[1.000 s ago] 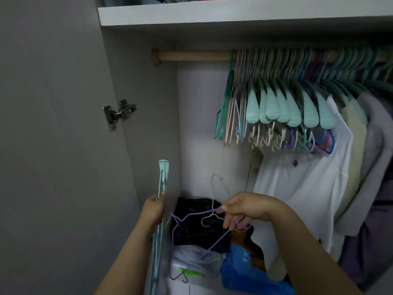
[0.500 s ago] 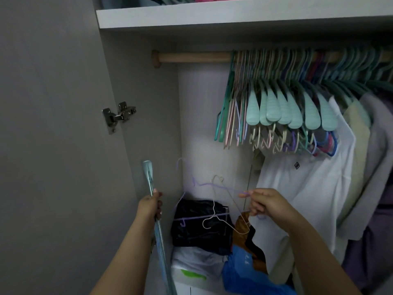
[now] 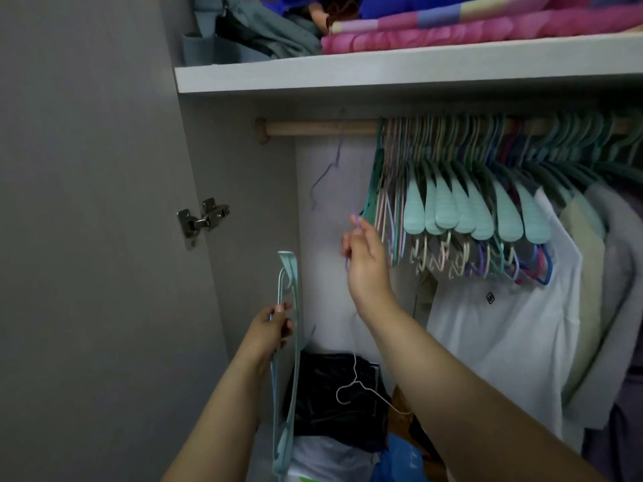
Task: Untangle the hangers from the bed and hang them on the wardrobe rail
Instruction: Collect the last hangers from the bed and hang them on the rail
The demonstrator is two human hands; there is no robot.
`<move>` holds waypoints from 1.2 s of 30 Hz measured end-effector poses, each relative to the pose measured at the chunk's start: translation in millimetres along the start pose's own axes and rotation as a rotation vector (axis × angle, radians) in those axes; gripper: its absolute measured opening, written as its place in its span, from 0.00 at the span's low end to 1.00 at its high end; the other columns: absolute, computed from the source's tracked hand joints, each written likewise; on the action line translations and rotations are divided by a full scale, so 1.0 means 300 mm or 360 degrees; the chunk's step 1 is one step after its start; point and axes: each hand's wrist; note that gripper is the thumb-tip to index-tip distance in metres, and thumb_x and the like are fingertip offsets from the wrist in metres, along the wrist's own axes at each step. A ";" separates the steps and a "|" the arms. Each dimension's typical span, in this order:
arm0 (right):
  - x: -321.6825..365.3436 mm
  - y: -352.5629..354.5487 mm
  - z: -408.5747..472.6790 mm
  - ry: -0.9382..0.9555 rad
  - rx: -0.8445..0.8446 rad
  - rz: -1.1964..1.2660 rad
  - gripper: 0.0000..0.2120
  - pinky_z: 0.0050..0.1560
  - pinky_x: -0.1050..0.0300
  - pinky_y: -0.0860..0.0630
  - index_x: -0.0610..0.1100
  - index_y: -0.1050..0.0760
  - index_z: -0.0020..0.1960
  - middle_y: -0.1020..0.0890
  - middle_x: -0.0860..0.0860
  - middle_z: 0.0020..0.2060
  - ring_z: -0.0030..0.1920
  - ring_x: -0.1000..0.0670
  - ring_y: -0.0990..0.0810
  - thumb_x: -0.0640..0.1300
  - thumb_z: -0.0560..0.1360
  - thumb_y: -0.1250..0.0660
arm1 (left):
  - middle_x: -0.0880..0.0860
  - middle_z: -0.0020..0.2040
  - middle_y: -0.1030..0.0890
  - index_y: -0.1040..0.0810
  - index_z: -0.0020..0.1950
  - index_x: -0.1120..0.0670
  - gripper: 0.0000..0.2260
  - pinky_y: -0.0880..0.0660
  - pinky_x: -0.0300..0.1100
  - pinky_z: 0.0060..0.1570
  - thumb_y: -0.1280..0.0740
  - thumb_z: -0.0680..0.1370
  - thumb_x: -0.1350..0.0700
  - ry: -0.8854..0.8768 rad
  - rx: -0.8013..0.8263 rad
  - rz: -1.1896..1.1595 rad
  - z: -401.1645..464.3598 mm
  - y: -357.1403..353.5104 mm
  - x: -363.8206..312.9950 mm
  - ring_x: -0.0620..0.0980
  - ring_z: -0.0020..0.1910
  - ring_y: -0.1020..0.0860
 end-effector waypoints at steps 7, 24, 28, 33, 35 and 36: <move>-0.048 -0.080 0.315 -0.0057 -0.0104 -0.0374 0.07 0.36 0.68 0.34 0.46 0.34 0.50 0.31 0.53 0.34 0.34 0.56 0.33 0.39 0.82 0.49 | 0.49 0.30 0.35 0.27 0.45 0.53 0.13 0.37 0.39 0.32 0.43 0.83 0.47 -0.0092 0.0105 -0.0345 -0.060 0.019 -0.144 0.45 0.28 0.38; -0.261 0.043 -0.080 0.0070 -0.0281 -0.0610 0.28 0.64 0.58 0.33 0.40 0.47 0.76 0.38 0.43 0.71 0.66 0.50 0.32 0.43 0.80 0.41 | 0.45 0.22 0.46 0.43 0.24 0.48 0.28 0.52 0.35 0.22 0.48 0.74 0.28 -0.0172 0.0011 -0.1062 -0.138 0.177 -0.101 0.43 0.20 0.50; -0.497 0.106 -0.316 -0.0758 0.0843 -0.1110 0.27 0.48 0.58 0.30 0.53 0.30 0.49 0.26 0.53 0.46 0.43 0.55 0.26 0.75 0.69 0.45 | 0.46 0.22 0.45 0.42 0.25 0.49 0.29 0.52 0.36 0.22 0.48 0.73 0.27 -0.0165 0.0027 -0.1175 -0.152 0.151 -0.116 0.43 0.19 0.48; -0.583 0.266 -0.424 -0.1023 0.1089 -0.0939 0.17 0.39 0.58 0.31 0.46 0.30 0.38 0.23 0.45 0.36 0.35 0.53 0.27 0.59 0.77 0.38 | 0.46 0.22 0.44 0.42 0.27 0.49 0.27 0.51 0.36 0.21 0.47 0.74 0.28 -0.0122 0.0025 -0.1199 -0.151 0.139 -0.092 0.42 0.19 0.47; -0.560 0.305 -0.465 -0.1105 0.0941 -0.0759 0.18 0.41 0.57 0.30 0.48 0.29 0.39 0.24 0.48 0.35 0.37 0.52 0.26 0.60 0.78 0.42 | 0.47 0.23 0.40 0.39 0.31 0.50 0.25 0.44 0.34 0.20 0.48 0.77 0.32 -0.0083 -0.0013 -0.1152 -0.136 0.130 -0.063 0.43 0.19 0.42; -0.552 0.318 -0.479 -0.1150 0.0792 -0.0674 0.18 0.41 0.57 0.30 0.47 0.28 0.41 0.25 0.50 0.35 0.37 0.52 0.25 0.60 0.79 0.43 | 0.49 0.25 0.36 0.36 0.34 0.51 0.24 0.38 0.35 0.21 0.50 0.80 0.35 -0.0060 -0.0044 -0.1041 -0.125 0.121 -0.053 0.44 0.20 0.37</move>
Point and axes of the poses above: each hand's wrist, its own z-axis towards the middle knuckle, its own y-axis out of the back of the hand, x = y × z
